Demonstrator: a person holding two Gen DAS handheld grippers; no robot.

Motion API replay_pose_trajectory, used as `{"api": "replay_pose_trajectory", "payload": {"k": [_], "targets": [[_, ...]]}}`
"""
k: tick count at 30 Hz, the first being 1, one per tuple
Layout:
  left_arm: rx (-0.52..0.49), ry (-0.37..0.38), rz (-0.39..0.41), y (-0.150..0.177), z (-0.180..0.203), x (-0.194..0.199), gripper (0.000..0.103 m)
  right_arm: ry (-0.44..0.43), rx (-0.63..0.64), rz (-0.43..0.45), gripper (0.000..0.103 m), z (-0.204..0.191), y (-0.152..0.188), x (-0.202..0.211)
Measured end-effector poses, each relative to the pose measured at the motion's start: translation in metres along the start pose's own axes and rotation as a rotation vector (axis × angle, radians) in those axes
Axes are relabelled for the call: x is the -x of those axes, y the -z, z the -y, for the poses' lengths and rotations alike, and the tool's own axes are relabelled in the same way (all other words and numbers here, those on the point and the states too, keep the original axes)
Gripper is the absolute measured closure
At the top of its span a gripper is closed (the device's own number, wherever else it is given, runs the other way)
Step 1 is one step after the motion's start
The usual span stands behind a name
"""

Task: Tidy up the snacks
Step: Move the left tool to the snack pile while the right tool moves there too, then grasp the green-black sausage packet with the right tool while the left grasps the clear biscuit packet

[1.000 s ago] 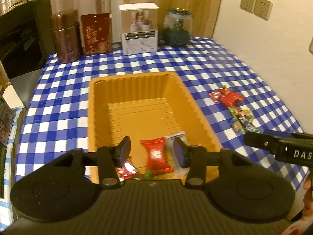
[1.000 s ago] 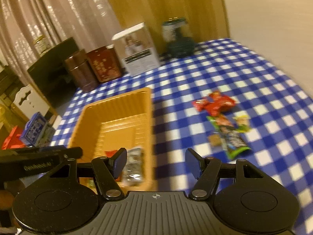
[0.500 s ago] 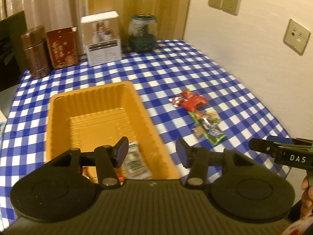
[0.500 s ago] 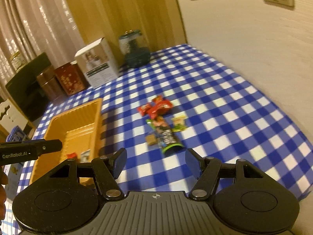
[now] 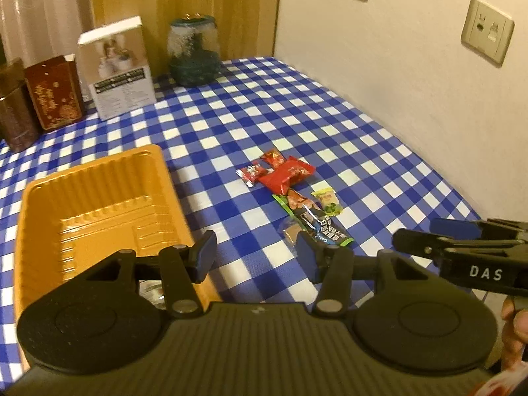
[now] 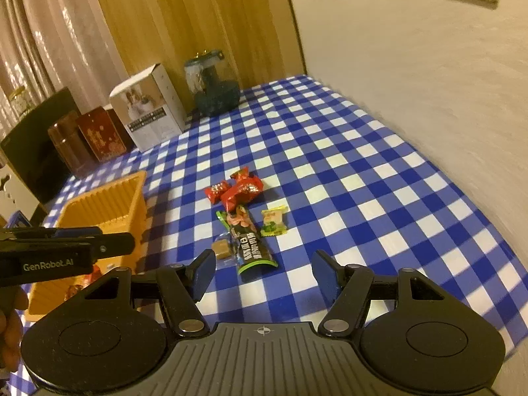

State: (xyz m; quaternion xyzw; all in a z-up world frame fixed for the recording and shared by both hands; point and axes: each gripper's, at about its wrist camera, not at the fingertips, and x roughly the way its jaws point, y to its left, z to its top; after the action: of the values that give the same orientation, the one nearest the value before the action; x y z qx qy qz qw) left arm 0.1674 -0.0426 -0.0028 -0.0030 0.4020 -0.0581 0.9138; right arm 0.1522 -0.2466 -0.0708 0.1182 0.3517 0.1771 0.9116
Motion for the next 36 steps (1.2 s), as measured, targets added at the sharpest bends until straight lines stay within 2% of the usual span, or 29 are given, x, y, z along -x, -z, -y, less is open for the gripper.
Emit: {"api": "replay_pose_trajectory", "payload": {"k": [3,5,11,19,30,36], "targets": [[-0.005,0.007,-0.014,0.001,-0.001,-0.017,0.054,-0.006,0.027,-0.015,0.040,0.002,-0.002,-0.018],[-0.007,0.007,-0.025,0.001,-0.003,-0.028,0.054,-0.021,0.044,-0.034,0.051,0.003,-0.003,-0.031],[0.007,0.024,-0.047,0.002,-0.012,-0.054,0.054,-0.054,0.105,-0.083,0.058,0.001,-0.006,-0.070],[-0.003,0.028,-0.039,-0.003,-0.015,-0.069,0.054,-0.071,0.158,-0.114,0.066,-0.005,-0.014,-0.108],[0.017,0.042,-0.046,-0.001,-0.019,-0.073,0.054,-0.058,0.212,-0.148,0.067,-0.014,-0.016,-0.137],[0.022,0.048,-0.046,0.000,-0.017,-0.073,0.054,-0.047,0.205,-0.149,0.072,-0.012,-0.016,-0.132]]}}
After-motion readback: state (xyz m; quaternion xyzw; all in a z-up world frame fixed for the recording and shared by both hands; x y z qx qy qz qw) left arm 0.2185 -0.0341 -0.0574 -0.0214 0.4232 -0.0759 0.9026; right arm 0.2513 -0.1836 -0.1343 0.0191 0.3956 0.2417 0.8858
